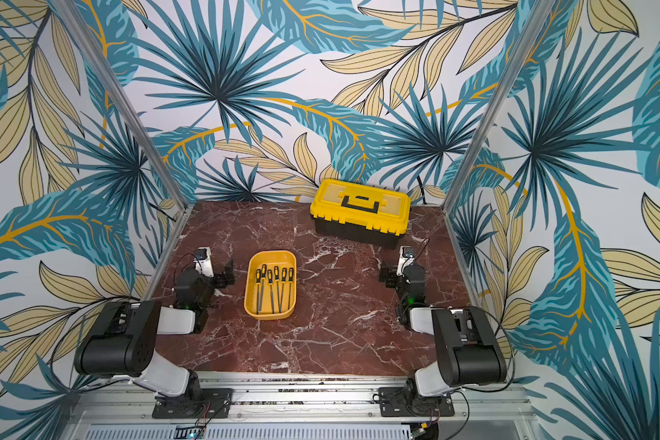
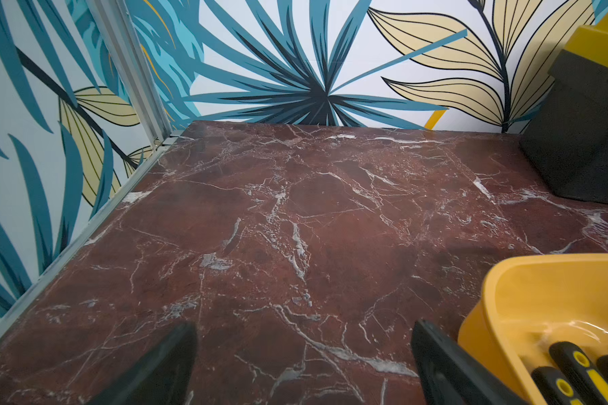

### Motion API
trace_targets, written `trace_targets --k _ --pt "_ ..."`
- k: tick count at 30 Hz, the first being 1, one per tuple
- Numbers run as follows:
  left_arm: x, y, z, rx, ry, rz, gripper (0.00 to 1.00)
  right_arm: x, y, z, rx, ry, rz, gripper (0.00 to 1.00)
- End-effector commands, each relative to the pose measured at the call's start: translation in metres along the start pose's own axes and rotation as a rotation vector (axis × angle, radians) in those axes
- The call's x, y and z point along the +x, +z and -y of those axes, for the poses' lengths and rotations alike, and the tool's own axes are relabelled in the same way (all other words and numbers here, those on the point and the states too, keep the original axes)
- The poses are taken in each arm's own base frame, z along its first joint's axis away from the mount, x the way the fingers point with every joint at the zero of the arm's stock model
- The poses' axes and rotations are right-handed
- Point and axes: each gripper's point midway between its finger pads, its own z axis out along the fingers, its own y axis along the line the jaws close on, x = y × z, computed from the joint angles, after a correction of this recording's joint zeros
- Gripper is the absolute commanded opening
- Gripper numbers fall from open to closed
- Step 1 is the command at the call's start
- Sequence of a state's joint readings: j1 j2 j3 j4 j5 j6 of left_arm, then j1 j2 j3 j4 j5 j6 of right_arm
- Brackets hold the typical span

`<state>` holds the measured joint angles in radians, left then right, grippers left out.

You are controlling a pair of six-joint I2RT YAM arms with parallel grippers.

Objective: Take the file tool out of the storage box
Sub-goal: Pick up the file tool from the storage box.

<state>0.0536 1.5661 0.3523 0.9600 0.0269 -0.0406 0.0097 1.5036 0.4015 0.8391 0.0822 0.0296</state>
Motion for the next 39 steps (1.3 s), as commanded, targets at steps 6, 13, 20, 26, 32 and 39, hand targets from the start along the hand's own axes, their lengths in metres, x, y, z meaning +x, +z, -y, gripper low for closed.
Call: trace_targets --k 6,13,20,26,32,39 --pt "-0.010 0.003 0.000 0.005 0.008 0.026 1.00 -0.006 0.001 0.002 0.011 0.005 0.013 1.00" --pt "-0.011 0.003 0.000 0.005 0.009 0.026 1.00 -0.006 0.001 0.002 0.012 0.006 0.013 0.99" --pt "-0.011 0.003 -0.001 0.005 0.008 0.027 1.00 -0.006 0.001 0.002 0.011 0.007 0.013 0.99" --pt "-0.010 0.003 0.004 0.032 0.021 0.023 1.00 -0.005 0.001 0.002 0.013 0.004 0.013 1.00" --pt "-0.026 -0.006 0.001 0.002 0.012 0.058 1.00 -0.015 -0.002 -0.003 -0.008 -0.013 0.018 0.99" --pt "-0.077 -0.037 -0.004 -0.055 -0.070 0.097 1.00 -0.060 -0.025 -0.008 0.006 -0.013 0.017 1.00"
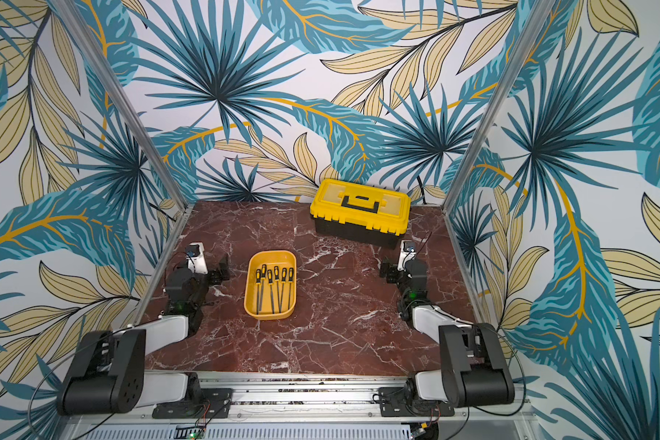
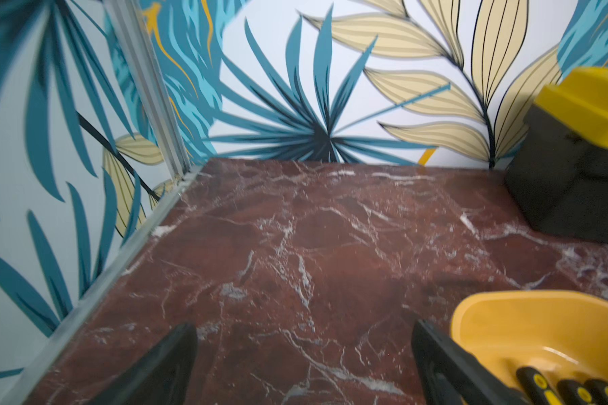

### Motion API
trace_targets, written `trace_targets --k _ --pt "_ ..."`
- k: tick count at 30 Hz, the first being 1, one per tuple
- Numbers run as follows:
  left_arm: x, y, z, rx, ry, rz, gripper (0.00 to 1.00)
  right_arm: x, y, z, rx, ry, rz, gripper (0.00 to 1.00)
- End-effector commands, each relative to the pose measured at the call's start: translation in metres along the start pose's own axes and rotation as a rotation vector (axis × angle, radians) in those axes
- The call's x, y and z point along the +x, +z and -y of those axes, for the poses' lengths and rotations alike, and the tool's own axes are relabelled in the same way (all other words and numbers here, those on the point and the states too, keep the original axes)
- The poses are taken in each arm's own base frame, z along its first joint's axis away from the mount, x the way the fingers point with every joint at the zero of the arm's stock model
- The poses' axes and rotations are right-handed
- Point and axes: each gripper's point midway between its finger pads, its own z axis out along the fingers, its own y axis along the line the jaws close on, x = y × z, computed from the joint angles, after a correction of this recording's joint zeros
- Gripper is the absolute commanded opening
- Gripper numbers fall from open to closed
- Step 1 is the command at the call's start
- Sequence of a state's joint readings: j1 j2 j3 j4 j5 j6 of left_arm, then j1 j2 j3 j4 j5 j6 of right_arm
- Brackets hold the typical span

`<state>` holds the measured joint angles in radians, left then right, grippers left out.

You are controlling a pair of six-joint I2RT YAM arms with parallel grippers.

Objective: Take the file tool out of the storage box
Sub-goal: Pick up the file tool from the storage box.

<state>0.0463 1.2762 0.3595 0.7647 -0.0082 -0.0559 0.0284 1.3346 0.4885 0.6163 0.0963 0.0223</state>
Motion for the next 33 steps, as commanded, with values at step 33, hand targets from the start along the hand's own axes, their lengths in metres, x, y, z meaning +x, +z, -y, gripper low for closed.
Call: trace_targets --k 33 --pt "0.028 -0.045 0.167 0.010 -0.181 -0.859 0.95 -0.012 -0.113 -0.107 -0.248 0.130 -0.307 1.00"
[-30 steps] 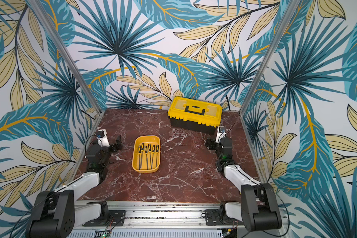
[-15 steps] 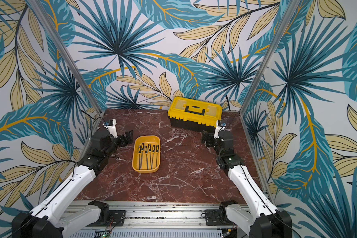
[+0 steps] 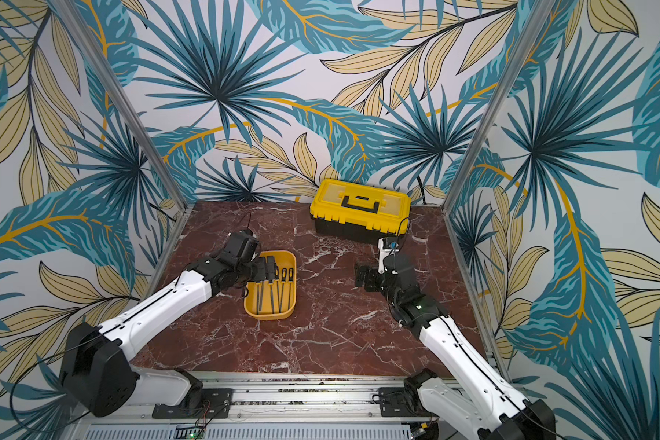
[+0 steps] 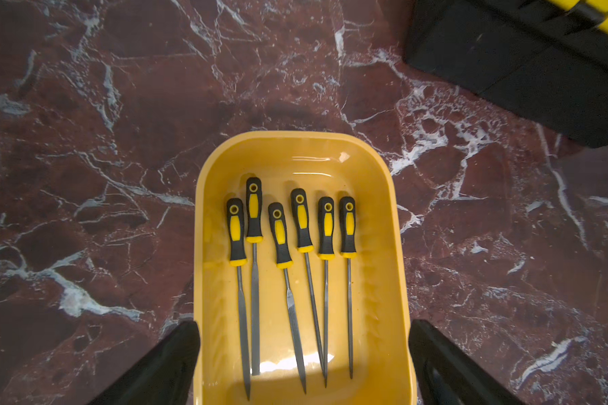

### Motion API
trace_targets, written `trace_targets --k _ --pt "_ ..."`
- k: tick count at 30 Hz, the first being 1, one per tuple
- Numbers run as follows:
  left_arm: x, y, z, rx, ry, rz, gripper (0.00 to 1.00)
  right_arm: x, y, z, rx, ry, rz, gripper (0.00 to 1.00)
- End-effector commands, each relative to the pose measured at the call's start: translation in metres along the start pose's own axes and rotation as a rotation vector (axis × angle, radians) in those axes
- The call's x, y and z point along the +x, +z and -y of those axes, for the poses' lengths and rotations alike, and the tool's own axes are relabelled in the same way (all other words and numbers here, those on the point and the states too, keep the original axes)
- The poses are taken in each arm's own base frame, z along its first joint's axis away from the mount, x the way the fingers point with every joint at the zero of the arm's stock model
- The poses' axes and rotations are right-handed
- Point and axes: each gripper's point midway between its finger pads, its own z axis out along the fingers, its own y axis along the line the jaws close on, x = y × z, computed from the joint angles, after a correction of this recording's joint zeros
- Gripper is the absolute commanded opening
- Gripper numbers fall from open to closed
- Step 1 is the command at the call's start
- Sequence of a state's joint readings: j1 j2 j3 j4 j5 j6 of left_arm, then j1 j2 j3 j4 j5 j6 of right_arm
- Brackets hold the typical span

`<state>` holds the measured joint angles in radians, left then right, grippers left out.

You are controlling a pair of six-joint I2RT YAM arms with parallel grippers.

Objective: Take the file tool out of the storage box
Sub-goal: Pick up the file tool from the storage box.

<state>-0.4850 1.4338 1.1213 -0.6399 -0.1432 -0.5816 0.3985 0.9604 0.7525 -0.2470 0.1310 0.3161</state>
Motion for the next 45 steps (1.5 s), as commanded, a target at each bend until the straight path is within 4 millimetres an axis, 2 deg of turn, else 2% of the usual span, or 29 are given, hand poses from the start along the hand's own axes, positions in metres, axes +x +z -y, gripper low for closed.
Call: trace_targets --k 1,5,7,9,11,15,17,26,34,45 --pt "-0.002 0.002 -0.001 -0.068 -0.068 -0.044 0.93 0.020 -0.001 0.001 0.010 0.019 -0.051 0.99" --pt "0.000 0.022 0.000 -0.114 -0.097 -0.084 0.83 0.028 -0.001 -0.002 0.004 0.019 -0.067 0.99" --pt "0.001 0.033 0.001 -0.135 -0.105 -0.101 0.74 0.031 0.000 -0.003 -0.001 0.022 -0.074 0.99" --pt "0.001 0.042 0.004 -0.136 -0.106 -0.116 0.73 0.034 0.001 -0.004 -0.004 0.022 -0.082 1.00" --pt "0.000 0.050 0.005 -0.150 -0.106 -0.123 0.68 0.036 0.001 -0.005 -0.007 0.019 -0.086 0.99" --pt "-0.002 0.062 0.002 -0.193 -0.106 -0.136 0.62 0.038 -0.001 -0.009 -0.025 0.023 -0.094 0.99" --pt "-0.001 0.068 0.001 -0.199 -0.109 -0.144 0.55 0.039 -0.002 -0.010 -0.037 0.022 -0.104 1.00" --pt "0.001 0.091 -0.008 -0.228 -0.109 -0.177 0.42 0.046 -0.007 -0.011 -0.044 0.015 -0.127 1.00" --pt "0.000 0.105 -0.016 -0.241 -0.117 -0.185 0.36 0.045 -0.008 -0.010 -0.038 0.017 -0.129 0.99" --pt "-0.001 0.123 -0.012 -0.223 -0.083 -0.195 0.33 0.044 -0.008 -0.010 -0.038 0.027 -0.123 0.99"
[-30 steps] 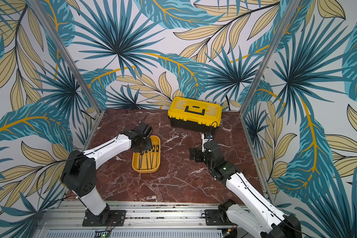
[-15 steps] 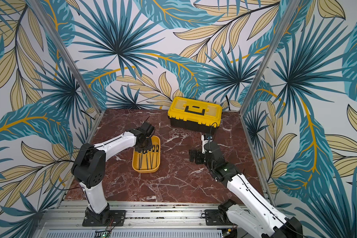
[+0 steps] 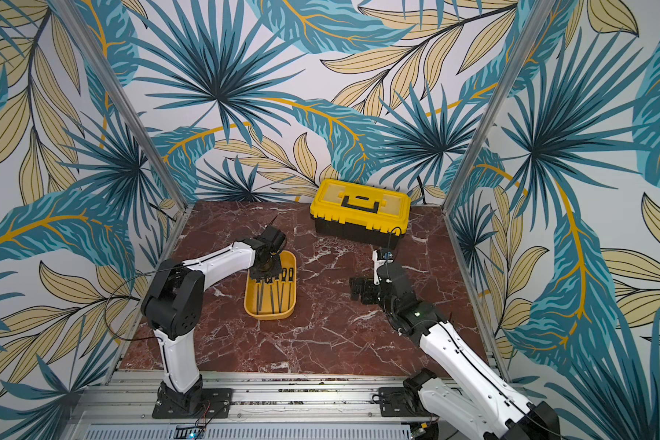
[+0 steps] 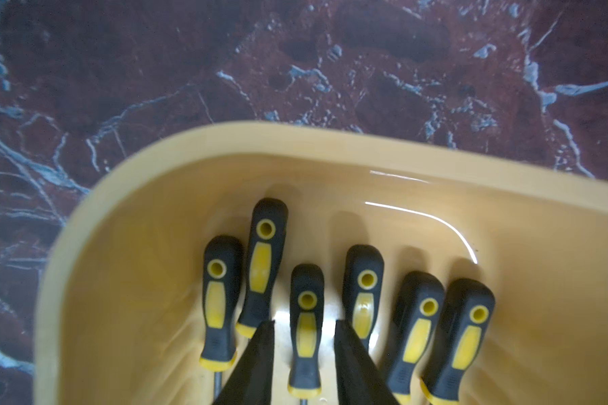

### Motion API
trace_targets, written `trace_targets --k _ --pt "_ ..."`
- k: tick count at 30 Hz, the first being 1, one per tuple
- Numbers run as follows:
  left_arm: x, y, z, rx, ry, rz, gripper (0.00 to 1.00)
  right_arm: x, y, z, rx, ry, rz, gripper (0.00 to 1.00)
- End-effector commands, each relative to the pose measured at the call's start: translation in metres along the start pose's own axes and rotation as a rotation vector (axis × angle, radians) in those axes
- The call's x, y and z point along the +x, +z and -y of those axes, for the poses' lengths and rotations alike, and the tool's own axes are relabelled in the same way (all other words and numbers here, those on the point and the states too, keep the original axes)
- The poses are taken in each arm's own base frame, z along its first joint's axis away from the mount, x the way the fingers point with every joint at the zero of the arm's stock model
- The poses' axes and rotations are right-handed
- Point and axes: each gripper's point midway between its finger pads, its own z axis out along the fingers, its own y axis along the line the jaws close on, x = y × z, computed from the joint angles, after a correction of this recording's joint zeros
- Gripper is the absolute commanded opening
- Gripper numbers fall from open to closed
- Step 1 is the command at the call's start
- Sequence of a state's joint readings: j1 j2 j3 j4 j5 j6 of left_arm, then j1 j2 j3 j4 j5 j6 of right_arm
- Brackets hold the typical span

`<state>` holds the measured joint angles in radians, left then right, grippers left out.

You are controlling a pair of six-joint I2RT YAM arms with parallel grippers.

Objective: Take the file tool out of the storage box
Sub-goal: Pick up the file tool from the storage box.

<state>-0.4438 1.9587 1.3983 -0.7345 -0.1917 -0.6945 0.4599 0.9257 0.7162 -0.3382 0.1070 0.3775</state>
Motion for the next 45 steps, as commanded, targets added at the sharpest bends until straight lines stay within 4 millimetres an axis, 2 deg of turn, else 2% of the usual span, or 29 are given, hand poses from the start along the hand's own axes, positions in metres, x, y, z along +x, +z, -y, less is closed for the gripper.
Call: trace_targets --k 1,14,27,45 --pt "-0.018 -0.006 0.011 0.035 0.008 0.044 0.32 0.006 0.000 0.001 0.001 0.010 -0.011 1.00" --pt "-0.018 0.011 0.007 -0.011 0.024 0.027 0.27 0.010 -0.002 0.005 0.015 0.005 -0.016 1.00" --pt "-0.015 0.010 0.002 -0.019 0.034 0.035 0.27 0.013 -0.003 0.008 0.026 0.007 -0.021 1.00" --pt "-0.012 0.025 -0.003 -0.047 0.048 0.009 0.23 0.015 -0.007 0.011 0.035 0.009 -0.019 0.99"
